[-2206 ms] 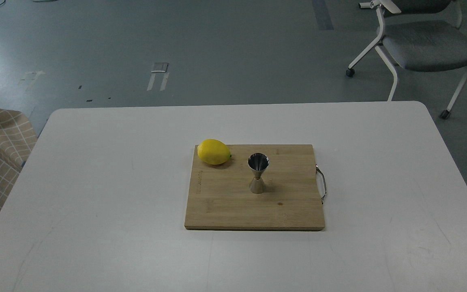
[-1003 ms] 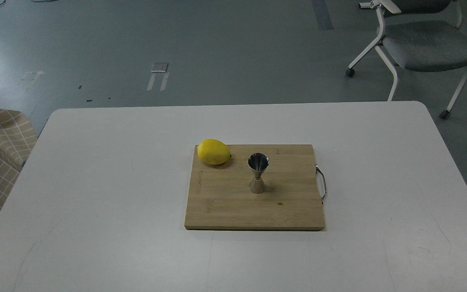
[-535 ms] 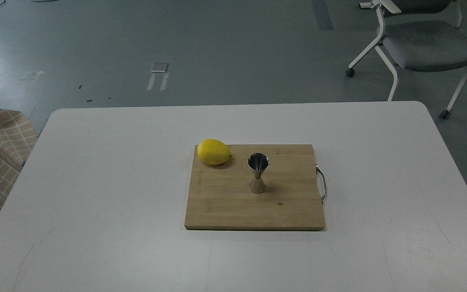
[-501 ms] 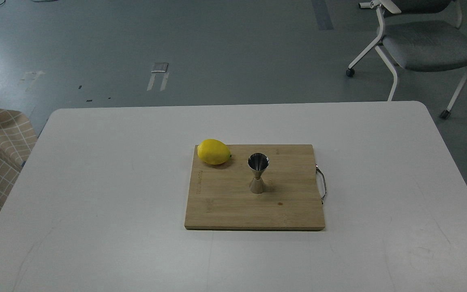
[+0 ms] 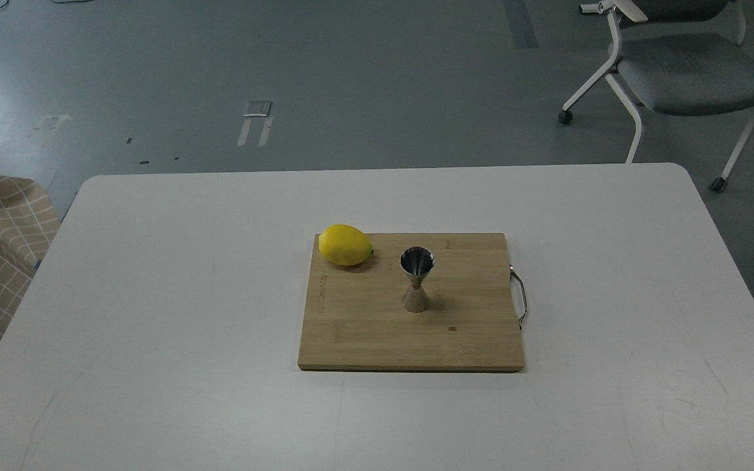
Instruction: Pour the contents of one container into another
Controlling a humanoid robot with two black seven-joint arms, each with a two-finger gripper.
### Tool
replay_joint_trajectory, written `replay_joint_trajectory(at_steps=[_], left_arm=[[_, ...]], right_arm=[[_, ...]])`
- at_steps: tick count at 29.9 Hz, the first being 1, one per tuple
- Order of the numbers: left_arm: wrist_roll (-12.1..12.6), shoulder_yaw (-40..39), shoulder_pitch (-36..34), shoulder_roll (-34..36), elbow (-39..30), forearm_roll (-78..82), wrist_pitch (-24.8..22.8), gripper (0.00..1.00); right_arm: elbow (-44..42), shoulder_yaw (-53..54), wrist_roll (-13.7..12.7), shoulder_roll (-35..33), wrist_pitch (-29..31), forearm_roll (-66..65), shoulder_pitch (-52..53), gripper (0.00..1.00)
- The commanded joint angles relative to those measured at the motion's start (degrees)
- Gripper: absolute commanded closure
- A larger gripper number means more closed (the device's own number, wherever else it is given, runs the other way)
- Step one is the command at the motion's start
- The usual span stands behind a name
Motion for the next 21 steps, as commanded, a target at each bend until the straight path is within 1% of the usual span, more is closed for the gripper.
replay_joint_trajectory(at_steps=[1, 21], left_arm=[[0.0, 0.0, 0.0, 0.0, 0.0, 0.0, 0.0, 0.01], [0.0, 0.0, 0.0, 0.0, 0.0, 0.0, 0.0, 0.01]], right_arm=[[0.0, 0.0, 0.0, 0.0, 0.0, 0.0, 0.0, 0.00], [0.0, 0.0, 0.0, 0.0, 0.0, 0.0, 0.0, 0.00]])
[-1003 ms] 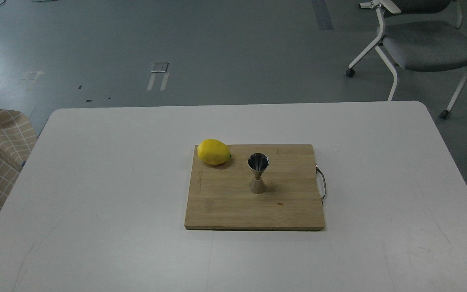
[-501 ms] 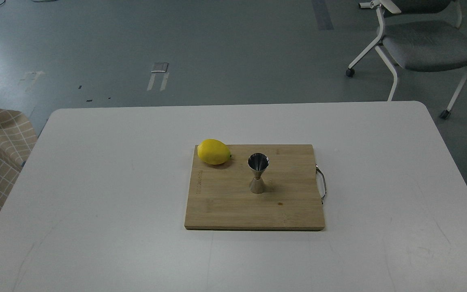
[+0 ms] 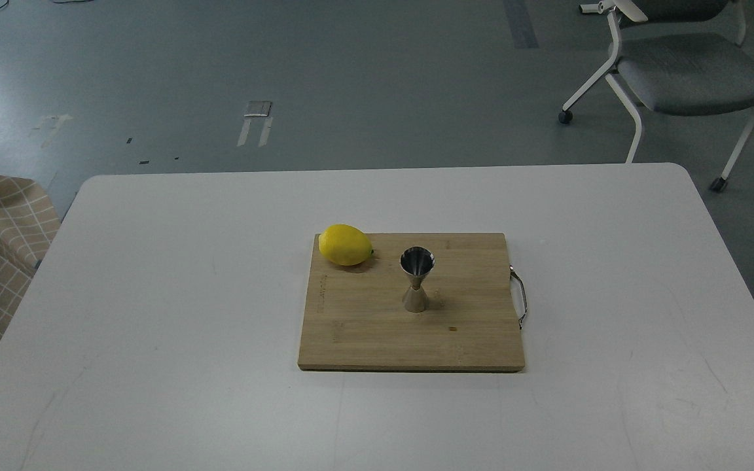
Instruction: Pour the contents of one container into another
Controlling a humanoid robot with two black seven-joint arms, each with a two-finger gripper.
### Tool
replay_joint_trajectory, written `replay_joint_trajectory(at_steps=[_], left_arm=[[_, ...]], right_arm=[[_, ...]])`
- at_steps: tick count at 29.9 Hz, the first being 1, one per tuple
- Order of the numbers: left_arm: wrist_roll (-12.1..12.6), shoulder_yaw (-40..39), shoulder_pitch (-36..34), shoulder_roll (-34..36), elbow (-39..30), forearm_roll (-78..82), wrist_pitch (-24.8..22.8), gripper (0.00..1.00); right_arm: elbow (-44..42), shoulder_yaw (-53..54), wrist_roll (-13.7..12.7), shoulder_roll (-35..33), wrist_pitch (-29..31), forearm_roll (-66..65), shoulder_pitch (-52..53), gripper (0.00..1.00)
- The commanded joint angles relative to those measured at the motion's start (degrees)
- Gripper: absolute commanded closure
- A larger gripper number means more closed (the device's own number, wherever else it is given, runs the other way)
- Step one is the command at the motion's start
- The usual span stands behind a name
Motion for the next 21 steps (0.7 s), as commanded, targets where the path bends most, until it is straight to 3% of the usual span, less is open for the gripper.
replay_joint_trajectory(at_steps=[1, 21], left_arm=[[0.0, 0.0, 0.0, 0.0, 0.0, 0.0, 0.0, 0.01], [0.0, 0.0, 0.0, 0.0, 0.0, 0.0, 0.0, 0.01]], right_arm=[[0.0, 0.0, 0.0, 0.0, 0.0, 0.0, 0.0, 0.00], [0.0, 0.0, 0.0, 0.0, 0.0, 0.0, 0.0, 0.00]])
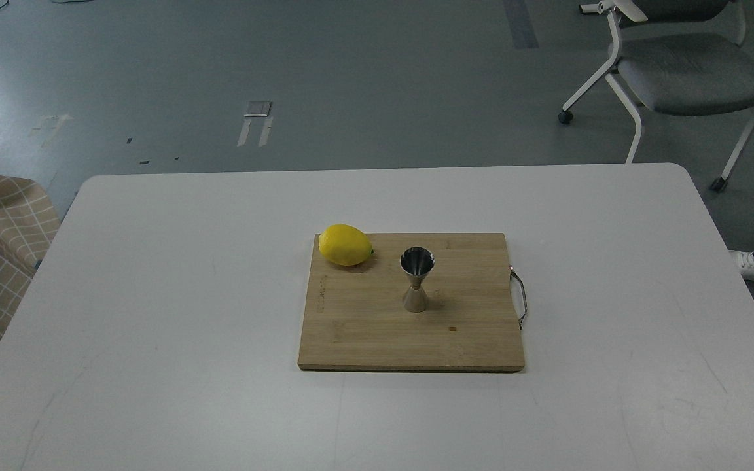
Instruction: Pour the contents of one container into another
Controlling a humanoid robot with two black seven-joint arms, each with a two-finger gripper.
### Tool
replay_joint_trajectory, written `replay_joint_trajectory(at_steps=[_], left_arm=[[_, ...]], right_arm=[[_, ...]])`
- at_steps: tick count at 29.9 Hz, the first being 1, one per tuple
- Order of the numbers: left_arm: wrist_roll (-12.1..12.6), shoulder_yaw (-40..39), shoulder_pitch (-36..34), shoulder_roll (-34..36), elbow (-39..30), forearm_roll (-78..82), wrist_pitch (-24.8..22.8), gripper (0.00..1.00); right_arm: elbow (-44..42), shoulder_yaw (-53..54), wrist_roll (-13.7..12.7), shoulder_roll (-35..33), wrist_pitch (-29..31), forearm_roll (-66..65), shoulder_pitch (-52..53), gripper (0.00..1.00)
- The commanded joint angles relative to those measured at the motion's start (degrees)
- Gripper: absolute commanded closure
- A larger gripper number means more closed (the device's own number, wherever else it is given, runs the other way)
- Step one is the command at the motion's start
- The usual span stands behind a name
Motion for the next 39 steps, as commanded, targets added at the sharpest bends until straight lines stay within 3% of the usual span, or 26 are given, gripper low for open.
replay_joint_trajectory(at_steps=[1, 39], left_arm=[[0.0, 0.0, 0.0, 0.0, 0.0, 0.0, 0.0, 0.01], [0.0, 0.0, 0.0, 0.0, 0.0, 0.0, -0.1, 0.01]], right_arm=[[0.0, 0.0, 0.0, 0.0, 0.0, 0.0, 0.0, 0.00], [0.0, 0.0, 0.0, 0.0, 0.0, 0.0, 0.0, 0.00]])
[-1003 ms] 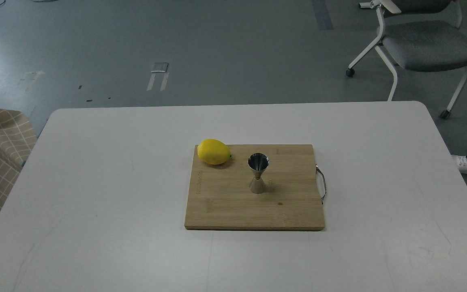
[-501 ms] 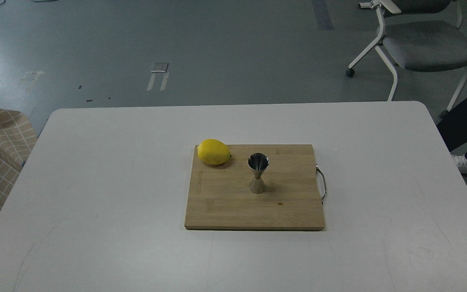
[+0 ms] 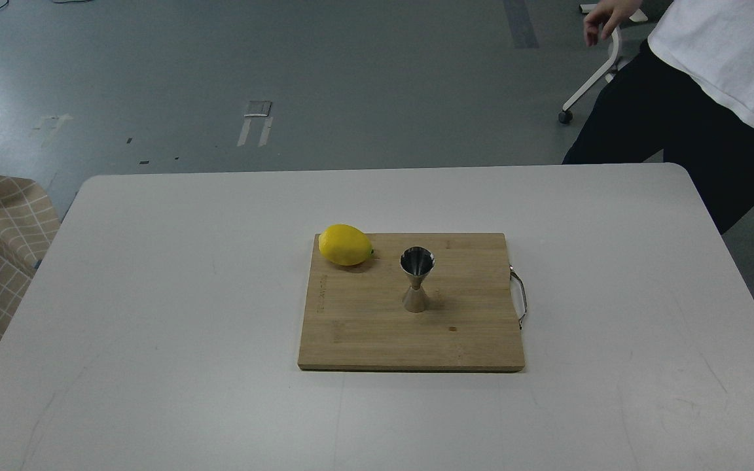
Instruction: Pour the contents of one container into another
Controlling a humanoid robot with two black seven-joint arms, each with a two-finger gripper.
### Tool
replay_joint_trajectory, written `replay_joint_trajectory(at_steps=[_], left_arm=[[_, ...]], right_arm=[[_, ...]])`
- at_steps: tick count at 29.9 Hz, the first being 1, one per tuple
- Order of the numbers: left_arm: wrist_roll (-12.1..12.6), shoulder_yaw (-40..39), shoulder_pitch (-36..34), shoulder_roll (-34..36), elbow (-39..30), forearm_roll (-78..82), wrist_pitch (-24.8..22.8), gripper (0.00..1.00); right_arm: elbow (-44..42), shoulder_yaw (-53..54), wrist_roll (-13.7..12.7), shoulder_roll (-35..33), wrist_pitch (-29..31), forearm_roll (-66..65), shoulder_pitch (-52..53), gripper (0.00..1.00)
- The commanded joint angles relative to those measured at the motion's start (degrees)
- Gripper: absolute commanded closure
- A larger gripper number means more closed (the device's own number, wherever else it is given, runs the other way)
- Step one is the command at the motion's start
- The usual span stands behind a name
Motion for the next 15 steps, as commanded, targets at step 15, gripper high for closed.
replay_joint_trajectory(at_steps=[15], left_arm=[[0.0, 0.0, 0.0, 0.0, 0.0, 0.0, 0.0, 0.01]], right_arm=[[0.0, 0.0, 0.0, 0.0, 0.0, 0.0, 0.0, 0.00]])
